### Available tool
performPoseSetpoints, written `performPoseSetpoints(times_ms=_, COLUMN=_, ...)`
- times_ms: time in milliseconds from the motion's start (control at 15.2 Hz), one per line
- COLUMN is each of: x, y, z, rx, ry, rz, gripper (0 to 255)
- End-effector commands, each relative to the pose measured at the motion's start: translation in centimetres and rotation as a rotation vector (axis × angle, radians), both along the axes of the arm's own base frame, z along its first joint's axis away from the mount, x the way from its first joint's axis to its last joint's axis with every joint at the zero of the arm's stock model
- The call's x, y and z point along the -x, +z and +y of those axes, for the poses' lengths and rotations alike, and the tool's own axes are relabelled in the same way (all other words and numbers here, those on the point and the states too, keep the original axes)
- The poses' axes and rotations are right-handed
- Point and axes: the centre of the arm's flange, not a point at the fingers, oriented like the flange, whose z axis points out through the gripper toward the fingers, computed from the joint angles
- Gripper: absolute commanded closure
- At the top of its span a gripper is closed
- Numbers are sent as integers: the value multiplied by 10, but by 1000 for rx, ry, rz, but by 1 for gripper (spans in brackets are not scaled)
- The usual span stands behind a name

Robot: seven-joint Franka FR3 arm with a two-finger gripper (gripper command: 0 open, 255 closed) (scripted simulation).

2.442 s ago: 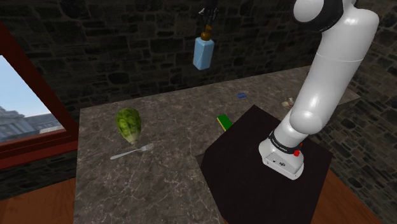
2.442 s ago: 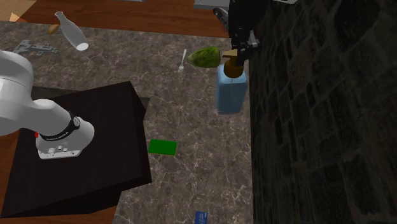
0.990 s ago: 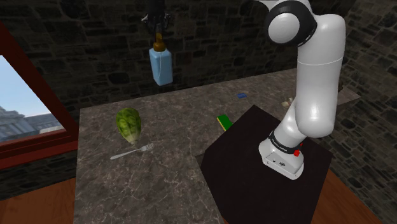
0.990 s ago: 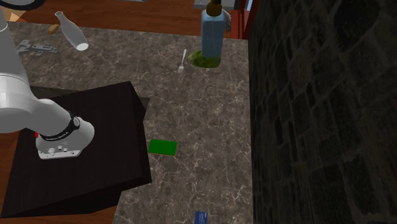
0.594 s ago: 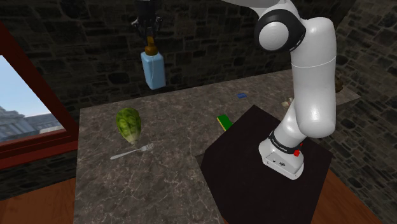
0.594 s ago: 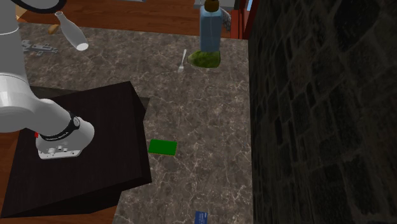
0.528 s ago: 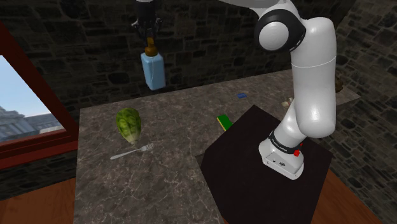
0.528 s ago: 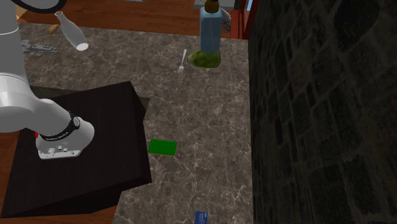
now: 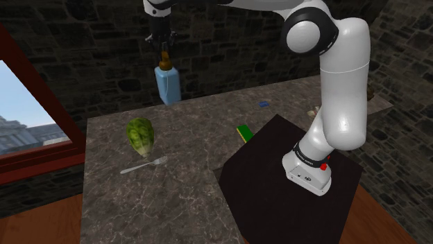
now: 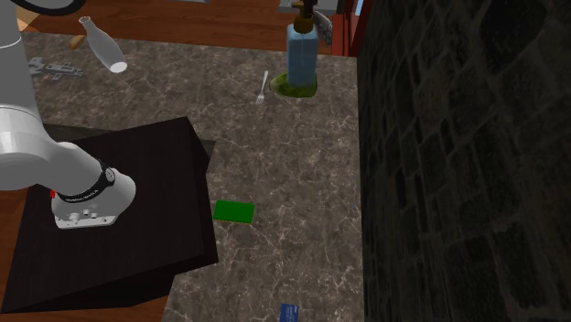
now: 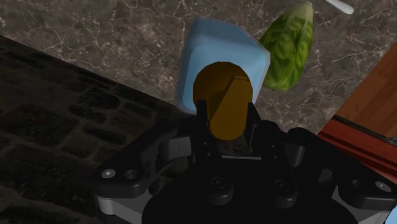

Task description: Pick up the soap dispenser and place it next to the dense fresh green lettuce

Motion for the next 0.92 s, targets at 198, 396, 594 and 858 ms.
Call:
performPoseSetpoints(times_ms=198, x=0, y=-26, z=-1, rx=0, ry=0, rz=-1, gripper=255)
performPoseSetpoints(times_ms=396, x=0, y=-42, z=-1, rx=0, ry=0, rz=-1, gripper=255)
performPoseSetpoints(times_ms=594, x=0, y=-58, z=-1, rx=0, ry=0, rz=-1, gripper=255)
performPoseSetpoints(times_ms=858, x=0, y=-79, z=-1, rx=0, ry=0, rz=-1, gripper=255)
